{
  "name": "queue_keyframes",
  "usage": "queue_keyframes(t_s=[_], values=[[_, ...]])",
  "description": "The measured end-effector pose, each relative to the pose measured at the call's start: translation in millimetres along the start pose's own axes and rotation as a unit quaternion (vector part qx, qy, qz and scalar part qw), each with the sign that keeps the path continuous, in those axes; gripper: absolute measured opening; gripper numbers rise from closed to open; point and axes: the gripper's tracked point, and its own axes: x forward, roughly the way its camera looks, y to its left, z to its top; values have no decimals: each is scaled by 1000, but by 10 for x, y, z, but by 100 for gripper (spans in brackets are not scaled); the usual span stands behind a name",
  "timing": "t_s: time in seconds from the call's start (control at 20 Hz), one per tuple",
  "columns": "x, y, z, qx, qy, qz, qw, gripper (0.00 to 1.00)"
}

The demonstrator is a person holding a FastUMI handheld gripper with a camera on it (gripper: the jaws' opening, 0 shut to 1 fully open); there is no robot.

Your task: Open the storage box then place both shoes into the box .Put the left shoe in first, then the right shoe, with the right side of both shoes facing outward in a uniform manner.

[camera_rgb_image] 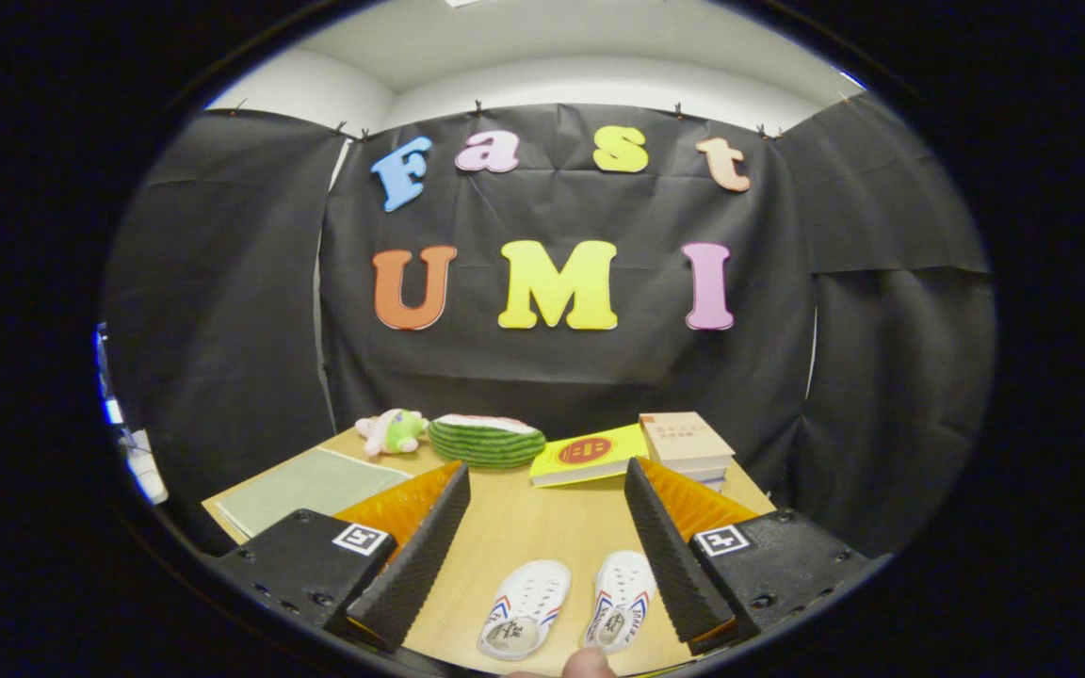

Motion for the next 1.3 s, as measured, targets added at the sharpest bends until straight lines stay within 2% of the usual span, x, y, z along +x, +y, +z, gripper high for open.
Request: queue_keyframes(t_s=[0.2,0.4,0.65,0.8,0.95,1.1,1.3], values=[[5,286,-259,44,26,58,997,100],[31,516,-424,48,51,95,993,100],[137,907,-685,82,90,167,978,100],[198,1213,-882,131,136,230,955,100],[237,1508,-1082,199,190,285,918,99],[291,1630,-1273,251,236,308,887,97],[442,1697,-1493,301,276,309,859,85]])
